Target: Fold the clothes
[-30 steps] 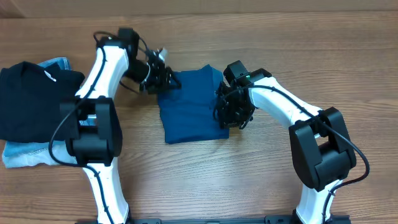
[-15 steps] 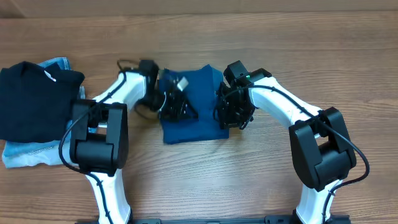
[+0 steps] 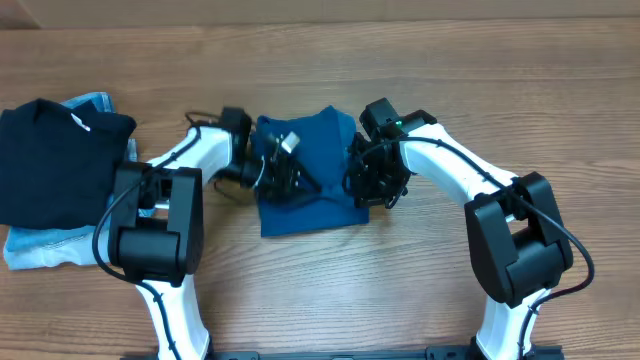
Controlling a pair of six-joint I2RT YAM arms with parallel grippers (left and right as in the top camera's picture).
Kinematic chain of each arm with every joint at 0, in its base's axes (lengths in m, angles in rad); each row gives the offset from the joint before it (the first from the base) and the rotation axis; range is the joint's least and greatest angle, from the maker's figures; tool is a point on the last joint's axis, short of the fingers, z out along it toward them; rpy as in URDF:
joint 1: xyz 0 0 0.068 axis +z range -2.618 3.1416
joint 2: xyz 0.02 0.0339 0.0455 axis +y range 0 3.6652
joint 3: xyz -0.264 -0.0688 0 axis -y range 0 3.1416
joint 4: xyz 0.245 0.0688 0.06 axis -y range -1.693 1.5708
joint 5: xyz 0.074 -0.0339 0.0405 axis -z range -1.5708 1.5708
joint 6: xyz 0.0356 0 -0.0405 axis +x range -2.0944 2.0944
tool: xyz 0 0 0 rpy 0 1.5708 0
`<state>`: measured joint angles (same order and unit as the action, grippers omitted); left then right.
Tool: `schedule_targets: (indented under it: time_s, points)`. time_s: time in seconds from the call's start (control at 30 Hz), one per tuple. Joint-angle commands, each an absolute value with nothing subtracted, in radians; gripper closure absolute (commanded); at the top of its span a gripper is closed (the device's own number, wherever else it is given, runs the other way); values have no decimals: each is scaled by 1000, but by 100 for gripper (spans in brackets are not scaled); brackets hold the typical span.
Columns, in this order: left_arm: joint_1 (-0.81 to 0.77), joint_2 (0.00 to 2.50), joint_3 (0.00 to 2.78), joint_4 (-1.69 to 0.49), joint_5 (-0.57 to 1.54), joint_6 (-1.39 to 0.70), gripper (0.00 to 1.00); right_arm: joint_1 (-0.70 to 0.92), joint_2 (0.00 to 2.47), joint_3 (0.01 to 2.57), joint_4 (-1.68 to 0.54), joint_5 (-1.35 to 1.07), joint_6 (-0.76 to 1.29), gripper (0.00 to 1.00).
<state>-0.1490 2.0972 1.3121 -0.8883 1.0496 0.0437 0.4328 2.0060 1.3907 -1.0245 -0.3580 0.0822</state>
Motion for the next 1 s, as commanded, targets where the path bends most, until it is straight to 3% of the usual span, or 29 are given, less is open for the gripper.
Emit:
schedule_targets:
  time_s: [0.0,0.23,0.37,0.53,0.7,0.97]
  points:
    - [-150,2063,1496,-938,906,80,40,436,2013,1391,-1030,-349,78,91]
    - [-143,1908,1725,-965,451,108,37,437,1882,1548,-1161,-271,79,91]
    - [-143,1950,1719,-834,302,105,34,438,1853,1549,-1148,-454,80,91]
    - [-142,2120,1719,-684,281,72,29,466,1858,1465,-1035,-552,147,91]
    - [-146,2270,1719,-656,281,66,29,500,1858,1357,-896,-552,221,87]
    - [-144,2302,1719,-890,247,67,27,500,1891,1145,-634,-473,386,80]
